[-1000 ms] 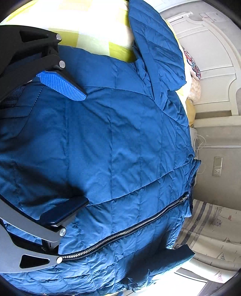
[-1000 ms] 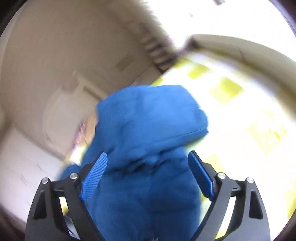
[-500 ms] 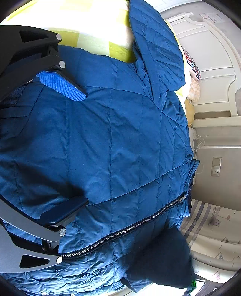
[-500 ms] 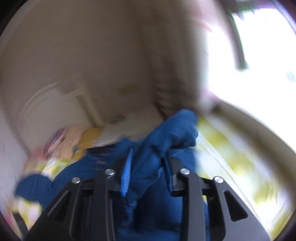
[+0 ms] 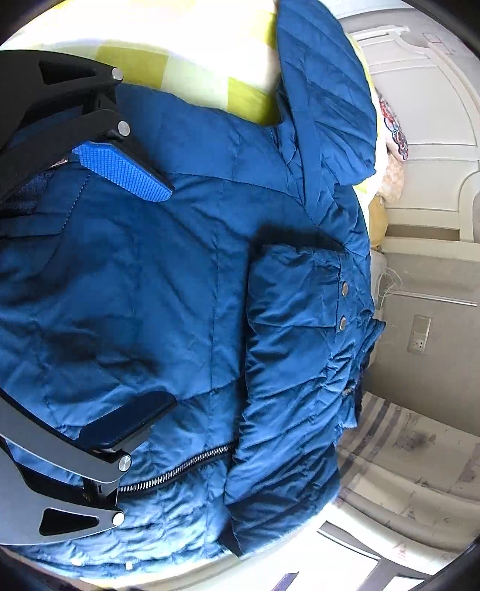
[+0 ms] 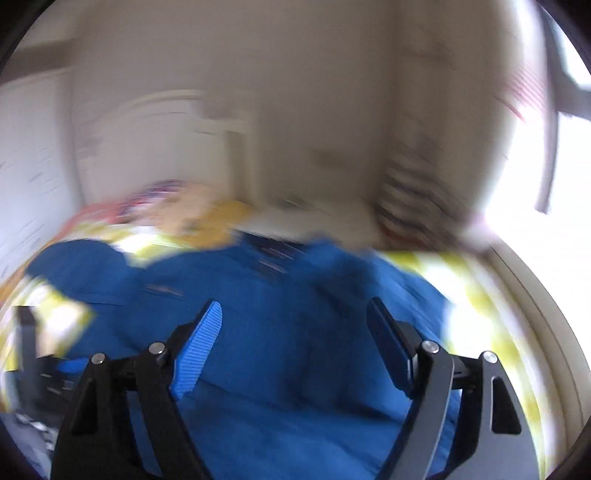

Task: Fold large clothes

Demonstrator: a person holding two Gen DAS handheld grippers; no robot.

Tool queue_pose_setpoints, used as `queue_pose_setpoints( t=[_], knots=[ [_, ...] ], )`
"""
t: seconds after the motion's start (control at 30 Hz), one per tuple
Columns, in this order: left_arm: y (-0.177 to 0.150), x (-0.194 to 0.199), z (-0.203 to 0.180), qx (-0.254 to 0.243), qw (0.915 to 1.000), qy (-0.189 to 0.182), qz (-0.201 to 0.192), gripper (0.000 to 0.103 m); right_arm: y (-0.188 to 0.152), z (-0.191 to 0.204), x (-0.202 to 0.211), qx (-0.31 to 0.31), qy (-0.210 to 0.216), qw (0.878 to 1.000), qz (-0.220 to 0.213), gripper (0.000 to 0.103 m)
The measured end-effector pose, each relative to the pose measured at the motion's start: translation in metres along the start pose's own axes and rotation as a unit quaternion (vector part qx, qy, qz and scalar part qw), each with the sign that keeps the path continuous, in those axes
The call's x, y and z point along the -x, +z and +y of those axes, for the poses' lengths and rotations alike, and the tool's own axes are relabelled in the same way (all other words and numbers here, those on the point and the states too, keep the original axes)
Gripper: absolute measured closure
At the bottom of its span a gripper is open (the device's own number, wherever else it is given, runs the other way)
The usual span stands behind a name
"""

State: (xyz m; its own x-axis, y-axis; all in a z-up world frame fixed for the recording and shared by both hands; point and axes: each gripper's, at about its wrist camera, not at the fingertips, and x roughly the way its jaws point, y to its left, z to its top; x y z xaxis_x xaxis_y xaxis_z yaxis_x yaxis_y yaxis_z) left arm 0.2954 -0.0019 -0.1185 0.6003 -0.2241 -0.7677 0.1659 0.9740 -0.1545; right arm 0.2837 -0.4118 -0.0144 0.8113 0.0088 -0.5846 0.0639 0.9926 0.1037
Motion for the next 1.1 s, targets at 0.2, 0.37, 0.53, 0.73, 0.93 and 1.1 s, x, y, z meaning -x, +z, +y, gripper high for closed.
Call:
queue_pose_setpoints(
  t=[0.2, 0.37, 0.53, 0.73, 0.93, 1.1],
  knots=[
    [0.017, 0.006, 0.031, 0.1, 0.9899, -0.101, 0.006, 0.008, -0.073, -0.055, -0.015, -0.002, -0.069, 0.996, 0.062, 0.023],
    [0.063, 0.0, 0.035, 0.118, 0.9902, -0.075, -0.004, 0.009, -0.089, -0.047, -0.047, 0.008, -0.083, 0.993, 0.082, 0.023],
    [0.092, -0.064, 0.025, 0.115, 0.9906, -0.047, 0.056, 0.035, -0.09, -0.04, -0.044, 0.0, -0.074, 0.995, 0.07, 0.023],
    [0.092, -0.03, -0.015, 0.036, 0.999, -0.014, -0.024, 0.09, -0.092, -0.041, -0.042, -0.024, -0.062, 0.995, 0.072, 0.023],
    [0.092, 0.054, 0.003, 0.069, 0.9918, -0.028, -0.103, 0.09, -0.092, -0.05, -0.04, -0.049, -0.073, 0.994, 0.07, 0.023],
    [0.076, 0.023, 0.02, 0.026, 0.9994, -0.003, -0.023, 0.089, -0.093, -0.057, -0.043, -0.065, -0.079, 0.992, 0.074, 0.023]
  ],
)
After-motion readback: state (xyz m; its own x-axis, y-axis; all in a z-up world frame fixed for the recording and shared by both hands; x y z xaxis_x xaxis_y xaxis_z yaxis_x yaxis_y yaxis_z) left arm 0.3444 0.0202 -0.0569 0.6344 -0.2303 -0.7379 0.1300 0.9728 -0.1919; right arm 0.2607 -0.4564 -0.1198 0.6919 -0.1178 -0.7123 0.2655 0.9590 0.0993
